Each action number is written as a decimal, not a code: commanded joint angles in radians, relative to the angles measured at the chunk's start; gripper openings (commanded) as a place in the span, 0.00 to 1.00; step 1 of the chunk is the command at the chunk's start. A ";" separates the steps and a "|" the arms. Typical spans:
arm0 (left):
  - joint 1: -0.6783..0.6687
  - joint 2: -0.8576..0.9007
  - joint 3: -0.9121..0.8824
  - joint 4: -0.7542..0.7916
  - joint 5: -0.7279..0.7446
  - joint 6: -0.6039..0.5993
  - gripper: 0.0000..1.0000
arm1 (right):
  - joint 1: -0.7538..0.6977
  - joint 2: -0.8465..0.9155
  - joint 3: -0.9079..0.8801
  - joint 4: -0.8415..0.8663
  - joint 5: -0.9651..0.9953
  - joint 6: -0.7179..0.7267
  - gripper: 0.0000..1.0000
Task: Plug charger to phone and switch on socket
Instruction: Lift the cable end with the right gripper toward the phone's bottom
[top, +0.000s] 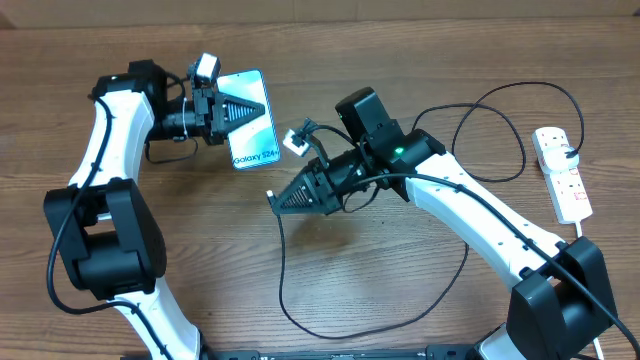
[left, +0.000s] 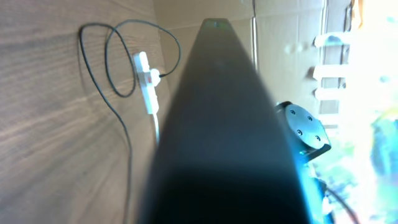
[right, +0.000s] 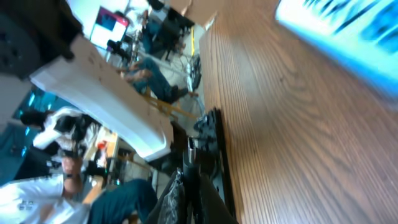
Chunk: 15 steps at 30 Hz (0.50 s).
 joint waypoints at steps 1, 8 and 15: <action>-0.009 -0.048 0.011 -0.044 0.066 0.035 0.05 | -0.003 -0.011 0.019 0.064 0.013 0.213 0.04; -0.009 -0.048 0.011 -0.070 0.066 0.017 0.04 | -0.003 -0.011 0.019 0.183 0.030 0.418 0.04; -0.008 -0.048 0.010 -0.067 0.066 -0.062 0.04 | -0.002 -0.011 0.019 0.188 0.084 0.473 0.04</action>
